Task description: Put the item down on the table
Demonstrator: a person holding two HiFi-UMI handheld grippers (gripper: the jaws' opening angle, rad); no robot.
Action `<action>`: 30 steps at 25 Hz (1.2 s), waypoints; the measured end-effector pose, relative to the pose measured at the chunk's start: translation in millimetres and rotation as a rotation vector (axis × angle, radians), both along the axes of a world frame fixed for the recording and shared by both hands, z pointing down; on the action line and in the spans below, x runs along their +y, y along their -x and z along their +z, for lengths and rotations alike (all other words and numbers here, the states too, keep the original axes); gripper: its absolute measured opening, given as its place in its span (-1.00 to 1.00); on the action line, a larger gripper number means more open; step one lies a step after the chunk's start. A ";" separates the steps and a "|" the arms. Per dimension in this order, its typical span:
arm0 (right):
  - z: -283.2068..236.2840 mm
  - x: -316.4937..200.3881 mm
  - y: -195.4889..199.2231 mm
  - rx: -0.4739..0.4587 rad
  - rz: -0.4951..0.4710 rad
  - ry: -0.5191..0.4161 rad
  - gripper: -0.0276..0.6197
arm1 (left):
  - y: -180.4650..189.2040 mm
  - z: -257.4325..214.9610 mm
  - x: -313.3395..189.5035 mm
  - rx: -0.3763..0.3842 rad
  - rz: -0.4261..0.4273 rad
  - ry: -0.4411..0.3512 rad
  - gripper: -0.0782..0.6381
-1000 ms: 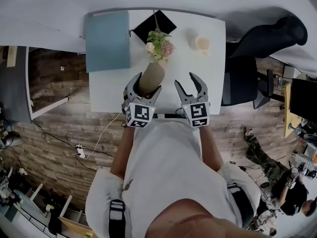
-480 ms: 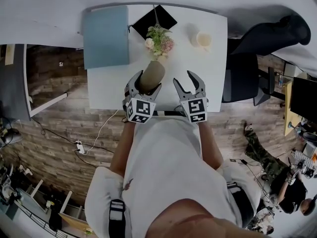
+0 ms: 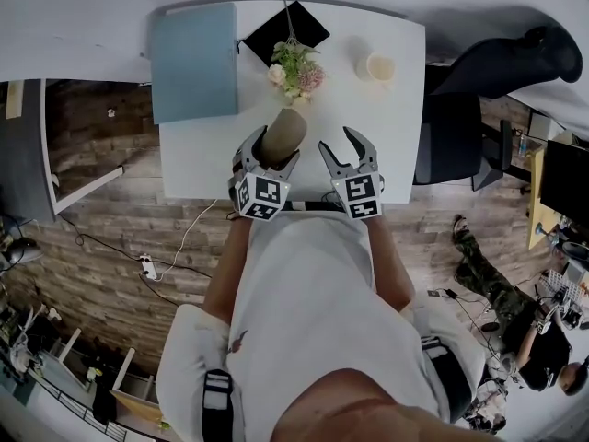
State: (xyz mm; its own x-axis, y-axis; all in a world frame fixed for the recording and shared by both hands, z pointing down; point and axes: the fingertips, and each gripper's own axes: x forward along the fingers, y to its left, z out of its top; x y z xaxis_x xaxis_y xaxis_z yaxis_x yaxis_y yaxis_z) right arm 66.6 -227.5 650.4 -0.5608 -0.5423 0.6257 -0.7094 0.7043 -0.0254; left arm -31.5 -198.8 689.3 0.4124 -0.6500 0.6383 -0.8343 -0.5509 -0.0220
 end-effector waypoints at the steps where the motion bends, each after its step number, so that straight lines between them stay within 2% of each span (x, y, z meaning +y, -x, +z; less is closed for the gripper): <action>1: 4.0 0.4 0.2 0.005 -0.003 0.007 -0.13 | -0.6 3.5 0.6 -0.001 0.002 0.007 0.32; 17: 49.0 13.0 2.6 0.062 -0.047 0.085 -0.14 | -10.8 51.5 13.9 -0.024 0.035 0.106 0.32; 24: 57.8 12.4 0.9 0.128 -0.086 0.070 -0.13 | -16.3 67.4 16.5 -0.029 0.047 0.138 0.32; 30: 67.2 16.3 3.4 0.138 -0.102 0.093 -0.13 | -21.9 78.7 19.3 -0.029 0.055 0.165 0.32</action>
State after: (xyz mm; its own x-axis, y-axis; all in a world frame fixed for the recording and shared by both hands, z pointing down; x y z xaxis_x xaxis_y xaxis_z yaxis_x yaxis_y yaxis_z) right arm 63.1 -211.2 717.6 -0.5153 -0.4233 0.7452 -0.6356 0.7720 -0.0010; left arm -9.6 -179.5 768.0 0.4246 -0.5125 0.7464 -0.8029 -0.5941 0.0488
